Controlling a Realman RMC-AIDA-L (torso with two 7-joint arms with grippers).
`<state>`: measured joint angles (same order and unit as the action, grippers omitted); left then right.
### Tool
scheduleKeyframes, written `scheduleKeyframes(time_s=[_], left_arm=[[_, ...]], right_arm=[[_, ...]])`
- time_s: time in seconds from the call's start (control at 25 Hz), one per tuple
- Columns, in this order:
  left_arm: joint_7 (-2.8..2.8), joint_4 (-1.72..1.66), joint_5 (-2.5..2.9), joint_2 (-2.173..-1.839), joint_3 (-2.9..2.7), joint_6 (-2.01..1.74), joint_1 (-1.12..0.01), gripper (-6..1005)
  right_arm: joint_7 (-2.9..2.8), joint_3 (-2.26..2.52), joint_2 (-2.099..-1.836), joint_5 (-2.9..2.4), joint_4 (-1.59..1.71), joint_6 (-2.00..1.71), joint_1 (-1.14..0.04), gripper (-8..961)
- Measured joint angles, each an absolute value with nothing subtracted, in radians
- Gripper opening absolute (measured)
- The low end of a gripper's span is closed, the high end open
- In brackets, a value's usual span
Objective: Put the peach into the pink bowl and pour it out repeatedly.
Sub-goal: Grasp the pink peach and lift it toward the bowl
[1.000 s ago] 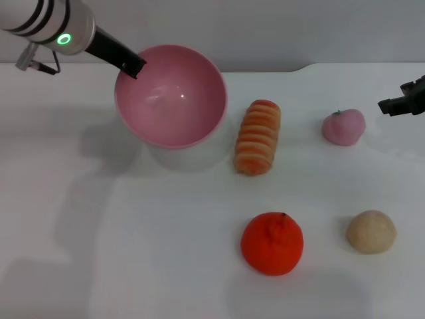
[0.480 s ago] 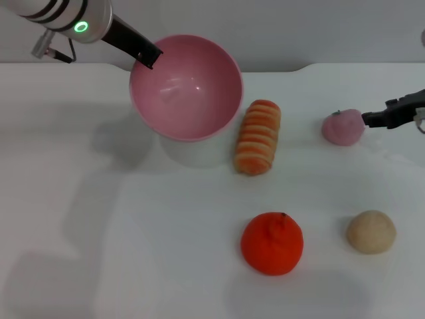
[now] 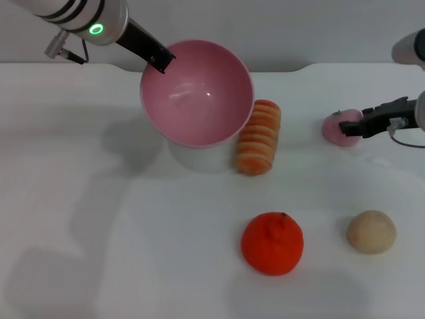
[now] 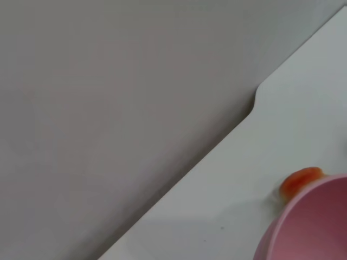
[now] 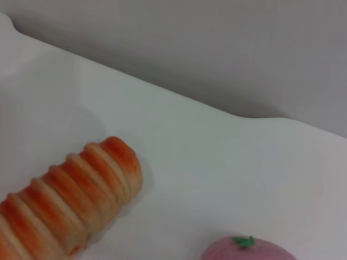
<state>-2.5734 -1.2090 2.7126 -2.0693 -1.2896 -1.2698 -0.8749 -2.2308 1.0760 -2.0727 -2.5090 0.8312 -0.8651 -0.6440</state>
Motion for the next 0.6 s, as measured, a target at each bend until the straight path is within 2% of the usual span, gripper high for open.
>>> scheduleKeyframes(time_s=[0.6], left_arm=[[-2.607, -1.235, 2.709, -2.071, -1.346, -1.298, -0.864, 46]], right_arm=[[-2.230, 1.111, -2.074, -2.482, 0.737, -0.728, -0.658, 516]])
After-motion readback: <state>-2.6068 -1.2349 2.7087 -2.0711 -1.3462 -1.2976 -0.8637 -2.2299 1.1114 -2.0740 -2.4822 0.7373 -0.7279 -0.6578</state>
